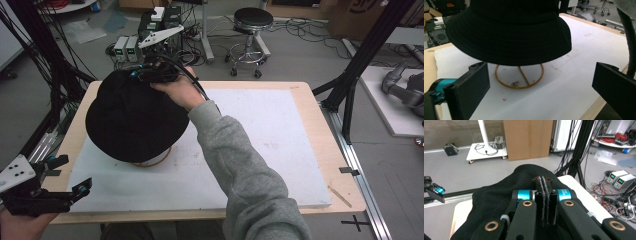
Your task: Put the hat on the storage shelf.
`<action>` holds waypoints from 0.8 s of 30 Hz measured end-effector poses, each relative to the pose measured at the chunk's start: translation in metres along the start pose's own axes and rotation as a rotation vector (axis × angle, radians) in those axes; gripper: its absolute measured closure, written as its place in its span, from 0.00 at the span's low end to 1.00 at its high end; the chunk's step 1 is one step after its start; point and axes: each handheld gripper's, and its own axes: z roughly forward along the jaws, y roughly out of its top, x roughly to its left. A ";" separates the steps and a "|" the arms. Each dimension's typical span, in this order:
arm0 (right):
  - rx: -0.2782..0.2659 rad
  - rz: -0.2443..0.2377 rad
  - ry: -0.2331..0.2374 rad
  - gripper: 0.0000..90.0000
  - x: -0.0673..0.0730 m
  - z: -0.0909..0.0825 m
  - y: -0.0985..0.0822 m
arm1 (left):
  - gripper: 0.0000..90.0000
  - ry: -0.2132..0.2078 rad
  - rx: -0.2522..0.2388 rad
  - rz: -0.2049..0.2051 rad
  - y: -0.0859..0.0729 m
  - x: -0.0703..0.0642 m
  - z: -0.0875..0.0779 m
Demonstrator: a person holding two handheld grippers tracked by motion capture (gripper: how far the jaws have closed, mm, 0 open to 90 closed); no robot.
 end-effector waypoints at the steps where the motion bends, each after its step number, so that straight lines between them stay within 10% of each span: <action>1: 0.008 -0.001 0.002 1.00 0.000 0.002 -0.002 | 0.02 0.000 0.000 0.001 0.000 0.000 0.000; 24: 0.043 0.012 0.006 1.00 -0.003 0.011 -0.010 | 0.02 -0.001 0.005 -0.003 -0.001 0.000 0.001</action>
